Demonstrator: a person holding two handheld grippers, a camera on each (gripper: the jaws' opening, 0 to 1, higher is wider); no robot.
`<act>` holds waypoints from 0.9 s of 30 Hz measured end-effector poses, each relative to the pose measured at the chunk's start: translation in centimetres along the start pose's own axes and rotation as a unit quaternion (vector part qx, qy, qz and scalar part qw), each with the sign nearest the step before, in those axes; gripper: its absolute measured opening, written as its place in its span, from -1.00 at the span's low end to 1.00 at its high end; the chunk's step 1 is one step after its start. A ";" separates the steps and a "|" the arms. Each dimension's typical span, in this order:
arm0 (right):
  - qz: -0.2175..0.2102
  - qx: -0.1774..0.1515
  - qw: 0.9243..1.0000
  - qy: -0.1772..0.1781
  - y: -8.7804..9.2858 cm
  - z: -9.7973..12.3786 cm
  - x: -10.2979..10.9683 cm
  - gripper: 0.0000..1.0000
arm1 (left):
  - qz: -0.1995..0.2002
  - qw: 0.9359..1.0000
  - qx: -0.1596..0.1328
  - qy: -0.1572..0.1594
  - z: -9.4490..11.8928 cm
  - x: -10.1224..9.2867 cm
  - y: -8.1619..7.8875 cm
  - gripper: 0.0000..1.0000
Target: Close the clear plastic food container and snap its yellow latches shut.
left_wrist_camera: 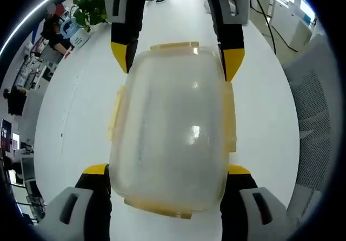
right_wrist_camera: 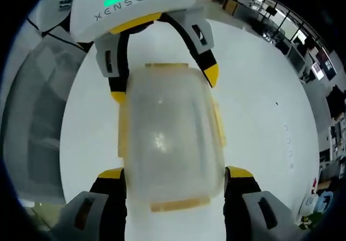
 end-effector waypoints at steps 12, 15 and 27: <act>0.002 0.006 1.000 -0.001 -2.3 -0.9 0.8 0.47 | 0.001 1.000 0.006 -0.002 0.9 -0.4 2.5 0.71; 0.003 0.006 1.000 -0.001 -2.9 -1.2 1.1 0.47 | 0.002 1.000 0.007 -0.003 1.2 -0.5 3.1 0.71; 0.009 0.009 1.000 -0.002 -5.0 -2.0 1.9 0.48 | 0.012 1.000 0.005 -0.007 2.4 -1.2 5.2 0.71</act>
Point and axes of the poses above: the point that each gripper's makers call its tool centre point, and the gripper's own axes: z roughly backward along the fingers, x roughly to its left, y roughly out of its underside, the point moved 6 cm from there along z, roughly backward along the fingers, and after that the axes turned 6 degrees about -y, right-handed, at the moved point
